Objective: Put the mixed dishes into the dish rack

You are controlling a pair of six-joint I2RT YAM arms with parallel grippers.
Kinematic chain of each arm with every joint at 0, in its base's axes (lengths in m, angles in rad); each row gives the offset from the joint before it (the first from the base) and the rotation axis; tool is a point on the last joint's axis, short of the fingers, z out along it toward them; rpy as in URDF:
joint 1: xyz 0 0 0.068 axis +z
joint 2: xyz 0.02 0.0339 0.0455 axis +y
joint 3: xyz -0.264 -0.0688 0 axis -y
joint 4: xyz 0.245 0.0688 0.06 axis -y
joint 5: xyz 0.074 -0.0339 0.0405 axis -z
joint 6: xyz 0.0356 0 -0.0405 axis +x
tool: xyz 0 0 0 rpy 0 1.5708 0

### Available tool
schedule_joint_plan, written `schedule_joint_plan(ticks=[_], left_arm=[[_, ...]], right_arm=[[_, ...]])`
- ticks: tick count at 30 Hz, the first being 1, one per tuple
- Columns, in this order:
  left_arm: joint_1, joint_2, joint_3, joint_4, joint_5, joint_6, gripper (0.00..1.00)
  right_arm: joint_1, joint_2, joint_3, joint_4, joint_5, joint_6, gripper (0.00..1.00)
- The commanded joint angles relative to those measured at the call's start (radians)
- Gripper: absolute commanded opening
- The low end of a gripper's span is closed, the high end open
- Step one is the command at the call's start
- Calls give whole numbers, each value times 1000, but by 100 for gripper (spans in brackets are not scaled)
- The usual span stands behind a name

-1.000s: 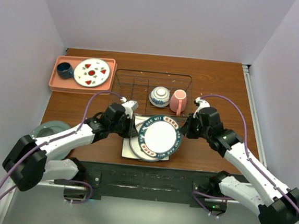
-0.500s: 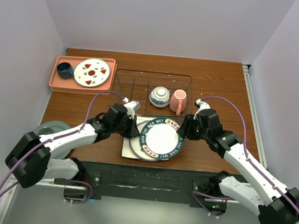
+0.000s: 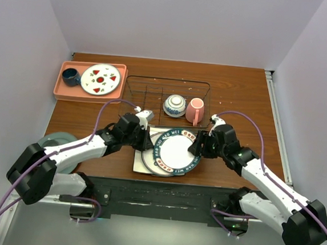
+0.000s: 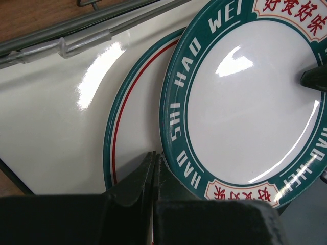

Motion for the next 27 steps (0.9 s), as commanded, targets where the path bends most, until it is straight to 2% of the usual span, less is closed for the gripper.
schedule_joint_plan(ticks=[1,9,13,18,23,27], left_arm=[[-8,21,-7,-11,-3,-10,1],[-8,10,-18,15,32,3,5],[-9,2,-22,25,44,4,7],[-8,-15,-7,-4,24,7,9],[-8,-48,22,-50,-14,15,19],[-8,-93,47,-88,-43,32,32]], right_arm=[[1,-14,-35,115,-65,51,64],[1,-22,-40,89,-44,60,45],[1,-46,-29,52,-13,60,27],[0,-68,9,-27,34,42,12],[1,-71,75,-105,80,11,0],[1,-74,129,-127,71,-14,0]])
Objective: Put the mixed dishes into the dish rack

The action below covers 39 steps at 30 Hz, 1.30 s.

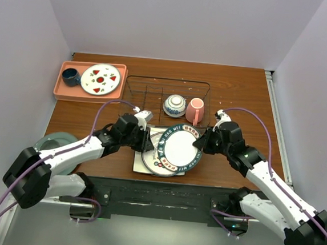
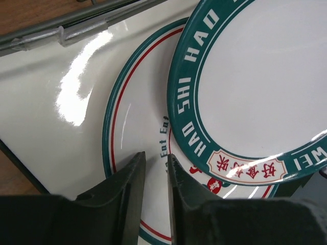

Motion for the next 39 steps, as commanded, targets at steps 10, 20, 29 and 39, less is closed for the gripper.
schedule_joint_plan(ticks=[10,20,29,39], left_arm=[[14,-127,134,-161,-188,49,68],[79,-230,235,-252,-245,42,82],[175,-210,268,-293,-225,42,84],[189,-211,263,-306,-219,26,85]], right_arm=[[-2,53,342,-84,26,-201,0],[-2,332,796,-12,151,-425,0],[0,613,1065,206,90,-877,0],[-2,780,1072,414,-55,-1280,0]])
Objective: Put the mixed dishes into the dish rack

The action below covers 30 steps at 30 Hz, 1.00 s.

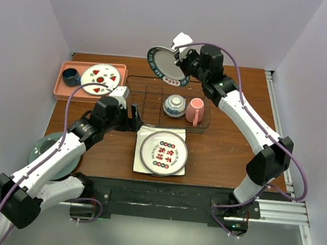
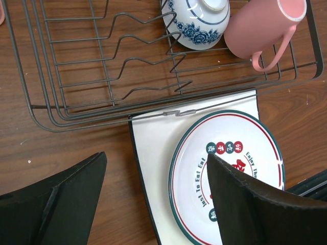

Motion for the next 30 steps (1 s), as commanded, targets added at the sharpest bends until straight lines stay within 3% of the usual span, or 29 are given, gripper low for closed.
schedule_joint_plan(ticks=[1,8,14,30], left_arm=[[11,-10,33,6,7,-7,85],[12,-10,45,-17,6,-7,85],[20,-14,53,-40,-6,8,86],[24,24,73,-48,27,19,86]], right_arm=[[0,3,-8,241,-96,-291,0],[0,84,-13,282,-263,-448,0],[0,120,-8,271,-403,-456,0],[2,189,-79,324,-474,-444,0]])
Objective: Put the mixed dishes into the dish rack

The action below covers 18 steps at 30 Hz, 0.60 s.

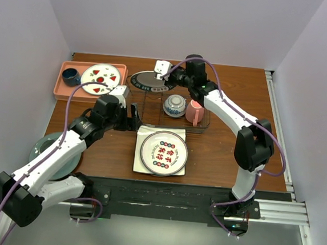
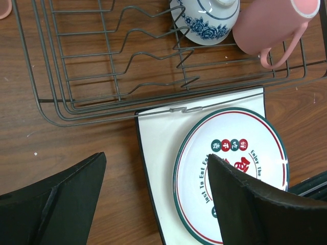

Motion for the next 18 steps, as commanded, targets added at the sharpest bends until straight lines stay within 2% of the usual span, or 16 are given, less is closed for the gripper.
schedule_joint_plan(ticks=[1,18], left_arm=[[10,2,39,8,29,16,85],[13,-34,0,-3,22,6,86]], right_arm=[[2,-13,10,115,-61,-4,0],[28,89,-19,209,27,13,0]])
